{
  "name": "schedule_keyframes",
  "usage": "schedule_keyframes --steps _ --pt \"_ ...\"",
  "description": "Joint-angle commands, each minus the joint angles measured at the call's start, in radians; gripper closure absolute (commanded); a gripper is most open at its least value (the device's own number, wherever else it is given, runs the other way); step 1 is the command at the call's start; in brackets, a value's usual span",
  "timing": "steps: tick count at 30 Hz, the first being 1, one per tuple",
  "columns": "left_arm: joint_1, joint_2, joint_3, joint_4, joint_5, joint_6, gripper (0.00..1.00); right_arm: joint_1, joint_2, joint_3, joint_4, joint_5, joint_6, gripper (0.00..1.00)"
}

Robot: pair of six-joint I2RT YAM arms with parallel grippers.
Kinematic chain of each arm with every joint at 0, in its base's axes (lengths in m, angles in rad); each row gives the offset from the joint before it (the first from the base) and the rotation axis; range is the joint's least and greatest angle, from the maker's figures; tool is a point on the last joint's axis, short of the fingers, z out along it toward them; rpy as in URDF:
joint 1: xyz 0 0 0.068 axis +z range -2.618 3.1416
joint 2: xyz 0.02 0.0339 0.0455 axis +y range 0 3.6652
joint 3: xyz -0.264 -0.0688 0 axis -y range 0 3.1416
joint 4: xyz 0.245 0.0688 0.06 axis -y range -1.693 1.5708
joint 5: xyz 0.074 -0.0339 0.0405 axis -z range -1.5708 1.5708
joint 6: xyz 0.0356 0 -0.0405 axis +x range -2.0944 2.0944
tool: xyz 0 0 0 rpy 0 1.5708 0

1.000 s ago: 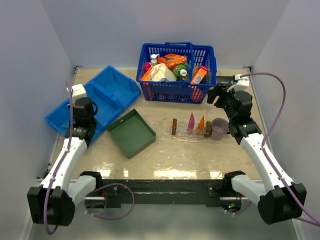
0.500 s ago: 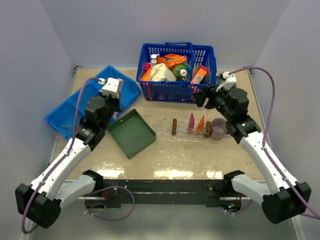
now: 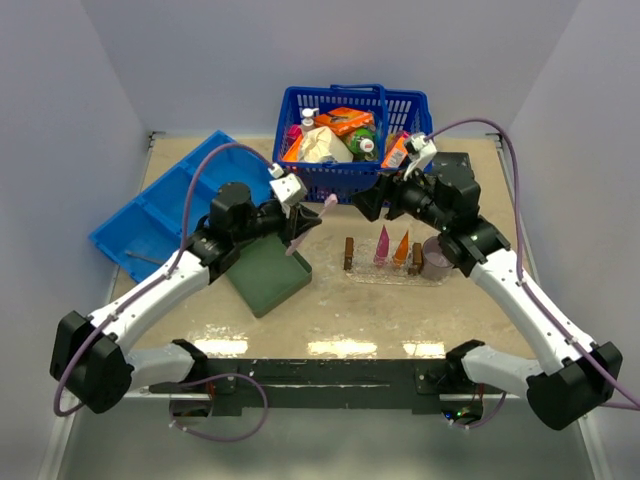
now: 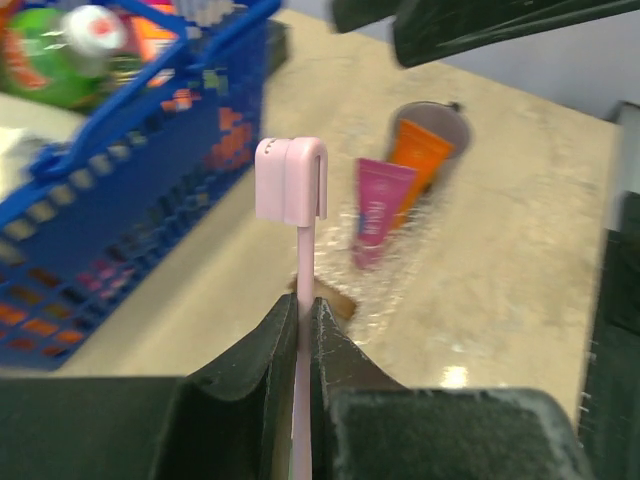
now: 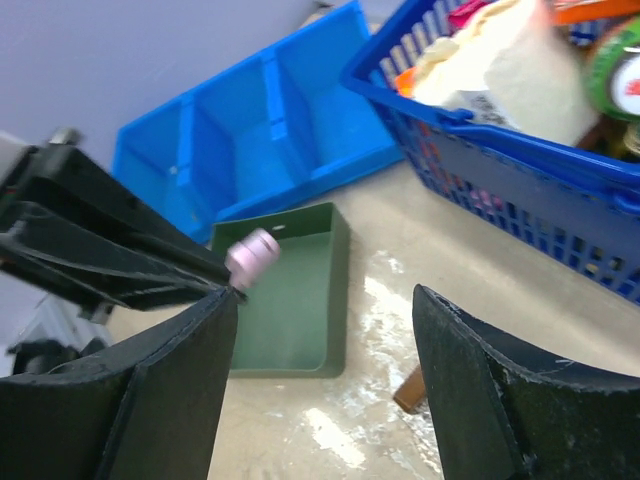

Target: Prepare toiletry sets of a toothbrush and toothpaste on the tray

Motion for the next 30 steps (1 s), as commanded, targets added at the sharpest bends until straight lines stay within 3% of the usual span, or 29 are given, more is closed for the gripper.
schedule_keyframes --steps 1,8,11,30 --pt "-0.006 0.063 0.079 0.034 0.313 -0.063 1.00 0.004 0.026 0.076 0.014 -0.246 -0.025 0.26" --pt "-0.006 0.121 0.094 0.043 0.567 -0.111 1.00 0.004 0.057 0.142 -0.140 -0.459 -0.108 0.23" --pt "-0.006 0.129 0.099 0.054 0.612 -0.126 1.00 0.004 0.067 0.154 -0.190 -0.486 -0.130 0.23" --pt "-0.005 0.125 0.085 0.062 0.561 -0.134 1.00 0.035 0.058 0.127 -0.271 -0.440 -0.142 0.30"
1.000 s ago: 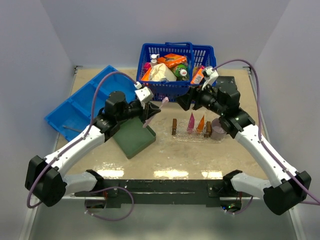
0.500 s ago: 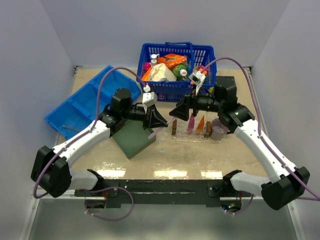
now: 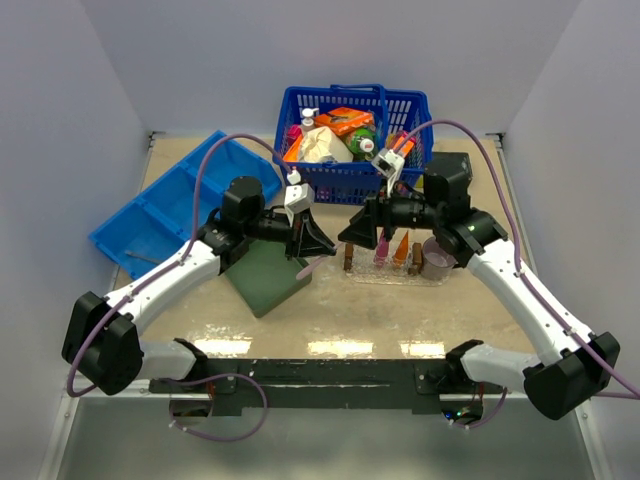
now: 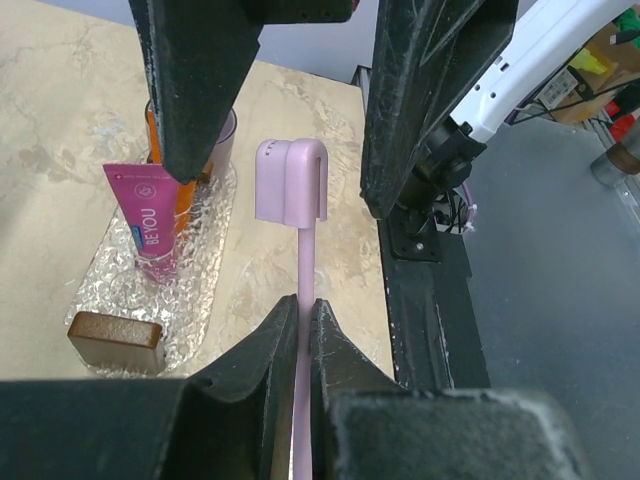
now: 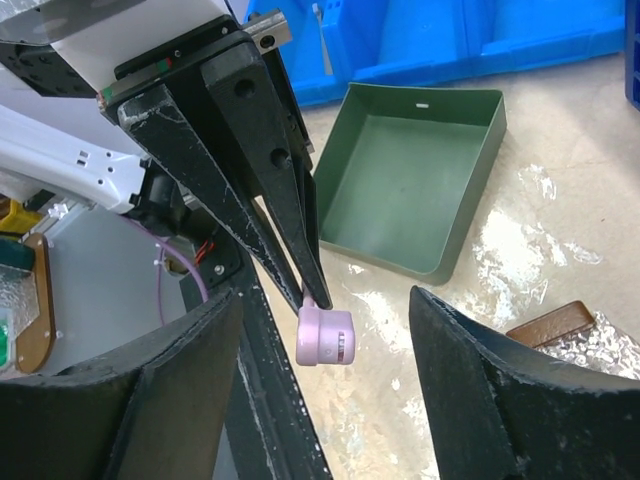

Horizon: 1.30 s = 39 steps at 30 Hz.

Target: Prepare toiletry sets of a toothbrush and toothpaste on the tray

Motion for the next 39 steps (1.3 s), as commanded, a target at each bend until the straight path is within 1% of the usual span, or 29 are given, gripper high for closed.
schedule_keyframes --steps 1,3,10,11,14,19,22,23,26,28,29,31,32,34,35,37,38,39 --pt "-0.005 -0.005 0.030 0.052 -0.010 -0.004 1.00 0.013 -0.011 0.014 -0.010 -0.002 -0.009 0.32" --pt "-0.005 -0.005 0.030 0.052 -0.013 -0.004 1.00 0.016 -0.009 0.014 -0.021 0.006 -0.012 0.36" --pt "-0.004 -0.005 0.029 0.048 -0.031 -0.002 1.00 0.022 -0.011 0.000 -0.011 0.018 -0.006 0.42" --pt "-0.004 -0.005 0.029 0.049 -0.030 -0.002 1.00 0.022 -0.011 0.000 -0.010 0.018 -0.003 0.45" --pt "-0.005 -0.005 0.027 0.048 -0.033 -0.002 1.00 0.025 -0.008 -0.006 -0.010 0.020 -0.004 0.50" --pt "-0.004 -0.006 0.027 0.049 -0.042 -0.002 1.00 0.028 -0.008 -0.008 -0.010 0.033 -0.004 0.56" --pt "-0.004 -0.005 0.027 0.048 -0.046 -0.002 1.00 0.027 -0.005 -0.009 -0.008 0.040 -0.006 0.62" --pt "-0.005 -0.006 0.027 0.046 -0.050 -0.002 1.00 0.028 -0.003 -0.009 -0.005 0.046 -0.003 0.66" --pt "-0.004 -0.006 0.030 0.041 -0.063 -0.001 1.00 0.028 -0.003 -0.011 -0.001 0.062 0.008 0.75" --pt "-0.004 -0.008 0.033 0.031 -0.074 0.005 1.00 0.028 -0.006 -0.011 0.002 0.075 0.011 0.79" --pt "-0.002 -0.008 0.035 0.028 -0.080 0.007 0.94 0.028 -0.009 -0.014 0.009 0.084 0.022 0.80" --pt "-0.004 -0.009 0.038 0.019 -0.094 0.011 0.87 0.027 -0.014 -0.012 0.010 0.138 0.036 0.82" --pt "-0.004 -0.011 0.039 0.015 -0.099 0.013 0.78 0.028 -0.015 -0.012 0.012 0.156 0.046 0.84" --pt "-0.004 -0.014 0.039 0.012 -0.115 0.014 0.69 0.028 -0.015 -0.014 0.010 0.179 0.056 0.86" --pt "-0.002 -0.017 0.041 0.009 -0.123 0.016 0.59 0.028 -0.015 -0.015 0.013 0.182 0.071 0.87" --pt "-0.001 -0.022 0.039 0.006 -0.151 0.018 0.48 0.027 -0.015 -0.019 0.013 0.201 0.077 0.87" --pt "0.003 -0.026 0.039 0.005 -0.158 0.018 0.36 0.027 -0.015 -0.020 0.013 0.205 0.082 0.88" --pt "0.004 -0.029 0.041 0.005 -0.165 0.016 0.30 0.027 -0.014 -0.019 0.010 0.216 0.085 0.88"
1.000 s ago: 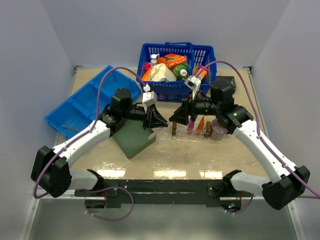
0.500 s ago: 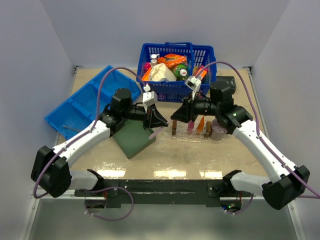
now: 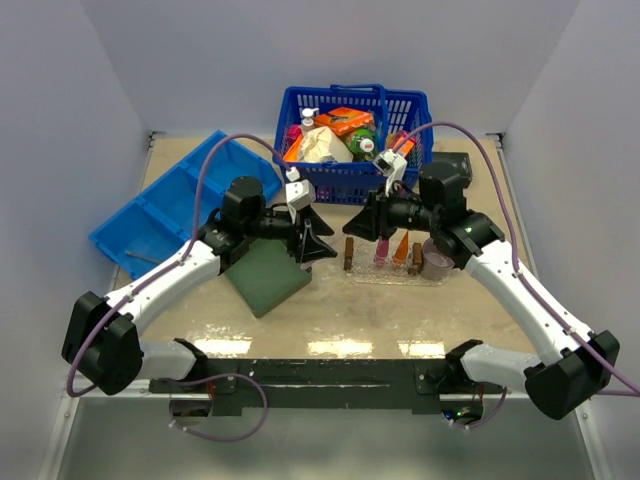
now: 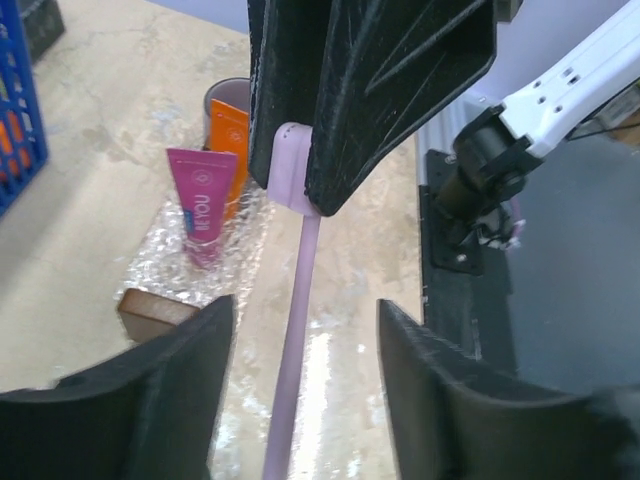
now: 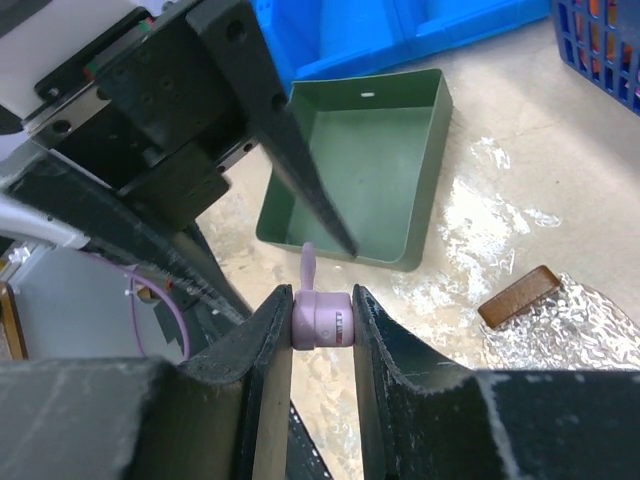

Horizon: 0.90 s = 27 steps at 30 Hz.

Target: Prepare toiletry sets of a toothbrush and toothpaste on the tray

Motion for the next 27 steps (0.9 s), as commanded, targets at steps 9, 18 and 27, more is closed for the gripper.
schedule_keyframes --steps 9,18,27 --pt "0.099 -0.134 -0.020 0.106 -0.237 -0.060 0.08 -0.008 -0.047 0.053 -0.081 0.232 0.010 0.88" --pt "0.159 -0.204 -0.057 0.153 -0.301 -0.086 0.07 -0.114 -0.046 0.093 -0.205 0.312 -0.030 0.89" --pt "0.160 -0.187 -0.056 0.157 -0.286 -0.090 0.07 -0.183 -0.058 0.119 -0.263 0.310 -0.072 0.89"
